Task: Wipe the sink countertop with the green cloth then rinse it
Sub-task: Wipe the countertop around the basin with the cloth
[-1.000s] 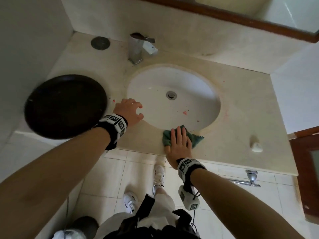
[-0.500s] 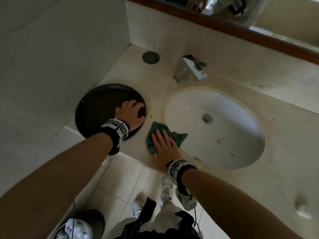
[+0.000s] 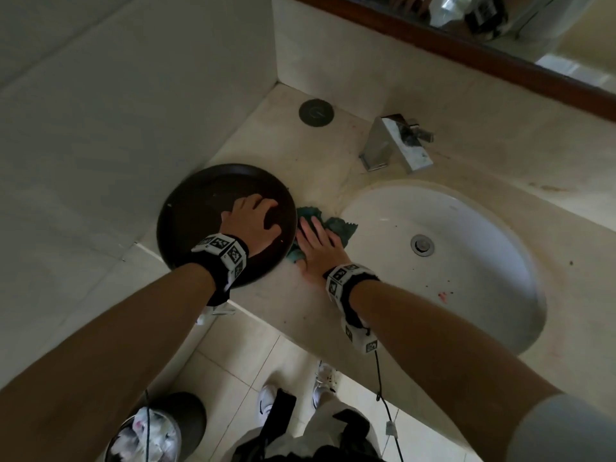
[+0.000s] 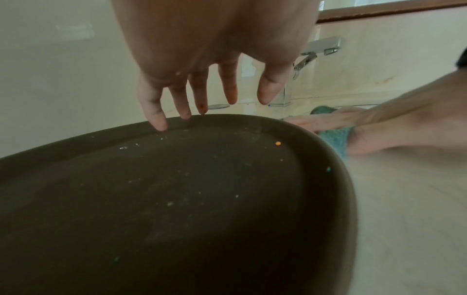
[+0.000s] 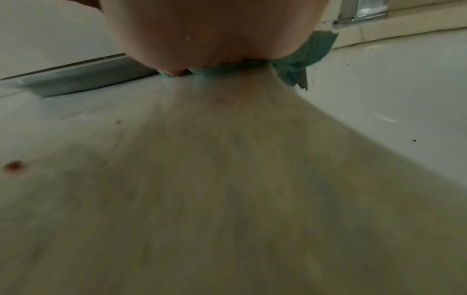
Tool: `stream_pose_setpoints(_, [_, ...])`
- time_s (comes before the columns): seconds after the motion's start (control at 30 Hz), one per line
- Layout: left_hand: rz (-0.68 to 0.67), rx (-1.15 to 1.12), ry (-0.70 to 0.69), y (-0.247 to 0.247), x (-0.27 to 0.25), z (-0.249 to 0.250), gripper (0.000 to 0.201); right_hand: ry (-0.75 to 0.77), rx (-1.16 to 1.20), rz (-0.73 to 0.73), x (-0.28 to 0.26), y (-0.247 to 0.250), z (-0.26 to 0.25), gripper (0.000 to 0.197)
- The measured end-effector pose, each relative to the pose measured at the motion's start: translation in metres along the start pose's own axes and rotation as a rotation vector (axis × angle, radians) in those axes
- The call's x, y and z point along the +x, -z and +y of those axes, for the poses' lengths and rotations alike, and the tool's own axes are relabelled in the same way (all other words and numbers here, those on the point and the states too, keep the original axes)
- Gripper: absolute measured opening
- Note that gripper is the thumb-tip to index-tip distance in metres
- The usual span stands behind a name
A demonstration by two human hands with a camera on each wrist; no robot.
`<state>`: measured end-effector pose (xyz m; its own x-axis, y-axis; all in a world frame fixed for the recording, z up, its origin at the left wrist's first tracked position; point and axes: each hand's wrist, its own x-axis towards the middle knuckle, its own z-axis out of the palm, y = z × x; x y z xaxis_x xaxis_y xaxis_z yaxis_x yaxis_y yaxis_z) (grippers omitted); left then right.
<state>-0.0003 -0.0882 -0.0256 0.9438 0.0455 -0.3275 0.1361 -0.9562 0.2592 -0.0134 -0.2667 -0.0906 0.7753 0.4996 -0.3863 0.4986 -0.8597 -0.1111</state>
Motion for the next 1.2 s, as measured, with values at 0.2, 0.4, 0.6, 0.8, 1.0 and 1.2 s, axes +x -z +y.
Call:
stream_pose_setpoints(0.2, [-0.018, 0.000, 0.004, -0.006, 0.003, 0.006, 0.057, -0.136, 0.109, 0.024, 0.019, 0.009, 0.020, 0.066])
stream_pose_setpoints(0.4, [-0.007, 0.005, -0.029, -0.006, 0.007, 0.025, 0.055, -0.167, 0.206, 0.061, 0.026, 0.014, 0.033, 0.070])
stream_pose_setpoints(0.6, [-0.013, 0.005, -0.064, -0.004, 0.007, 0.037, 0.055, -0.114, 0.188, 0.023, 0.008, 0.004, 0.024, 0.068])
stream_pose_setpoints(0.8, [-0.027, 0.010, -0.116, -0.005, -0.002, 0.042, 0.054, -0.110, 0.309, -0.005, -0.029, -0.016, 0.013, 0.074])
stream_pose_setpoints(1.0, [-0.069, 0.018, -0.180, -0.016, -0.017, 0.054, 0.054, -0.320, 0.620, -0.217, -0.081, -0.017, 0.017, 0.072])
stream_pose_setpoints(1.2, [-0.131, 0.015, -0.279, -0.030, -0.029, 0.084, 0.051, -0.350, 0.562, -0.348, -0.129, -0.008, 0.033, 0.048])
